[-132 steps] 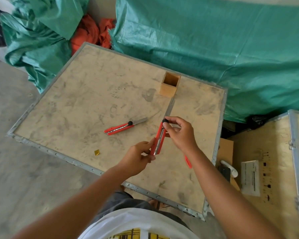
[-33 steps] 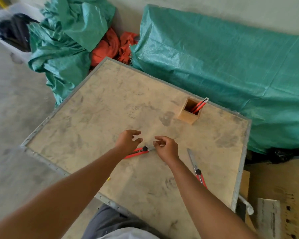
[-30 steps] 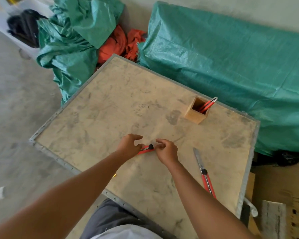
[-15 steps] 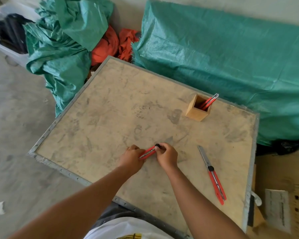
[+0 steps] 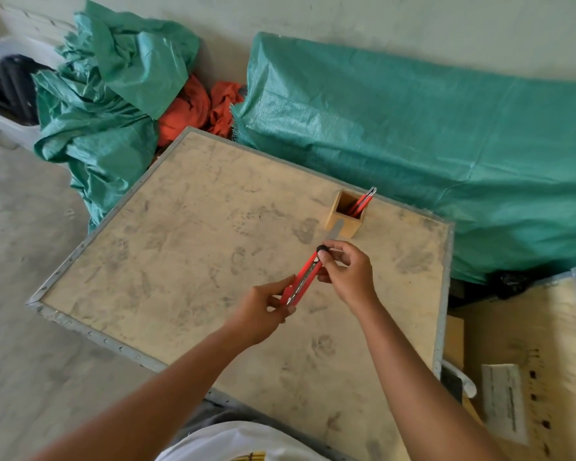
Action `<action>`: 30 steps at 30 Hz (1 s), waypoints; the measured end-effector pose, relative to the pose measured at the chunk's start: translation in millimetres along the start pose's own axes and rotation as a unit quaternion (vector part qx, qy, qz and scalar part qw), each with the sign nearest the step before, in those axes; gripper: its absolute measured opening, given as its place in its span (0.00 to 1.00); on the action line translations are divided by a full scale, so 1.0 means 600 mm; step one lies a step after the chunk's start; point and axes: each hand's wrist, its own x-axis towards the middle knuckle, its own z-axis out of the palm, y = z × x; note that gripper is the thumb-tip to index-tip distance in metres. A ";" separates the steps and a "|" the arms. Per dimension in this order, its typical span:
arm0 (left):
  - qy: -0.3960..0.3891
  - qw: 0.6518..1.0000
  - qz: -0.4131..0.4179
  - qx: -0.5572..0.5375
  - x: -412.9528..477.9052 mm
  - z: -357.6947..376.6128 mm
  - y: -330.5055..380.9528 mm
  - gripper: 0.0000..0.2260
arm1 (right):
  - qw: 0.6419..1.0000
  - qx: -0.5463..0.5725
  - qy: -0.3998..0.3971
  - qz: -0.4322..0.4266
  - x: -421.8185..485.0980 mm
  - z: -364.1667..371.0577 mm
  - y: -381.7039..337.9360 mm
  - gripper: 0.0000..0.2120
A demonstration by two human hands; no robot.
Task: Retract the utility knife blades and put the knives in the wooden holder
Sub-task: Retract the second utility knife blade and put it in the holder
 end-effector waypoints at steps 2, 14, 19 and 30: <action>-0.015 0.999 0.000 -0.052 -0.013 0.020 0.017 0.26 | 1.000 0.007 -0.010 -0.003 -0.009 -0.030 -0.008 0.09; 0.020 0.990 0.025 -0.138 -0.019 0.097 0.089 0.25 | 0.973 -0.138 -0.174 -0.067 -0.079 -0.138 -0.019 0.12; 0.023 0.990 0.050 -0.129 -0.014 0.108 0.111 0.26 | 0.975 -0.159 -0.109 -0.108 -0.085 -0.157 -0.026 0.10; 0.002 0.988 0.051 -0.144 -0.018 0.111 0.131 0.25 | 0.977 -0.152 -0.028 -0.145 -0.101 -0.155 -0.030 0.09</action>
